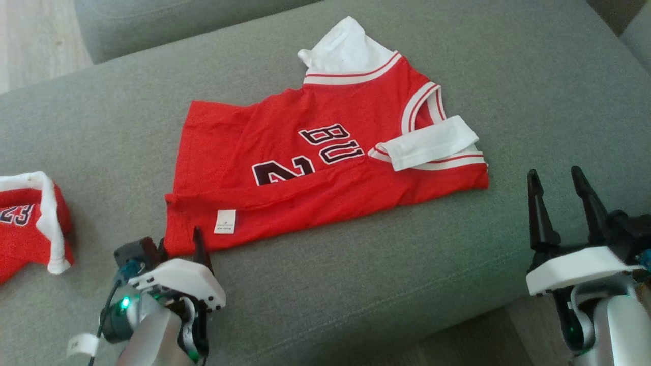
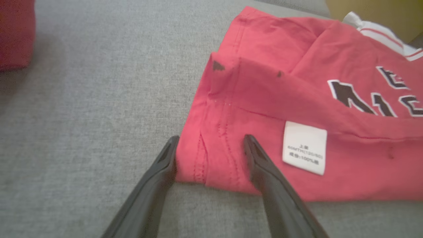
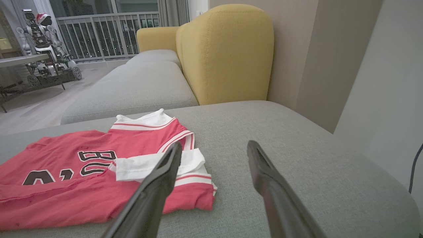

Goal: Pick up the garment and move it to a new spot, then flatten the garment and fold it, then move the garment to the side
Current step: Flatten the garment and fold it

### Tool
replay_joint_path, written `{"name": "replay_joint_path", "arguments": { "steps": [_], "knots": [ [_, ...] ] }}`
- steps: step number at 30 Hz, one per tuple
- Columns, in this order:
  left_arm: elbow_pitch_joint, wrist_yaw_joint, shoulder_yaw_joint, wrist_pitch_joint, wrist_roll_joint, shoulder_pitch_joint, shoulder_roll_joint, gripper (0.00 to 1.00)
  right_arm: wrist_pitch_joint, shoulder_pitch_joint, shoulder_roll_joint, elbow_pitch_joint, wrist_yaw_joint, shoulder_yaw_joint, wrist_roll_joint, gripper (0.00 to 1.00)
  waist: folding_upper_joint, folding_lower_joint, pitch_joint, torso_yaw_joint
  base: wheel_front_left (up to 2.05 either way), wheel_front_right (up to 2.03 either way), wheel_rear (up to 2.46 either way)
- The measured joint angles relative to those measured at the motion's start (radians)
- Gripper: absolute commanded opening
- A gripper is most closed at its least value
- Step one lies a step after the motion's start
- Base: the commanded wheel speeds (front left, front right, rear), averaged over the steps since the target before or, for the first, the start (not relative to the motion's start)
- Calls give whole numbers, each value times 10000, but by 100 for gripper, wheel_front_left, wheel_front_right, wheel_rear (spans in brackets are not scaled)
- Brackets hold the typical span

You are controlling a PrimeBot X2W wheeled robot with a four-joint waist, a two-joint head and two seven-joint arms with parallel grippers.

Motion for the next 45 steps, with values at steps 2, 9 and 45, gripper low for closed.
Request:
{"name": "replay_joint_path", "arguments": {
  "steps": [2,9,45],
  "knots": [
    [545,15,-40,-12,79,-301,-2,100,2,-5,2,-13,0,12,0,100,0,0,82,-80,0,0,0],
    [1835,-10,-282,-102,102,-1264,-10,100,75,-31,6,-75,0,59,476,100,0,0,201,-159,0,0,0],
    [-2176,199,-1912,-63,-708,576,-59,0,1676,-3062,40,5860,-2,-2771,-466,100,0,0,339,2341,0,0,0]
  ]
}}
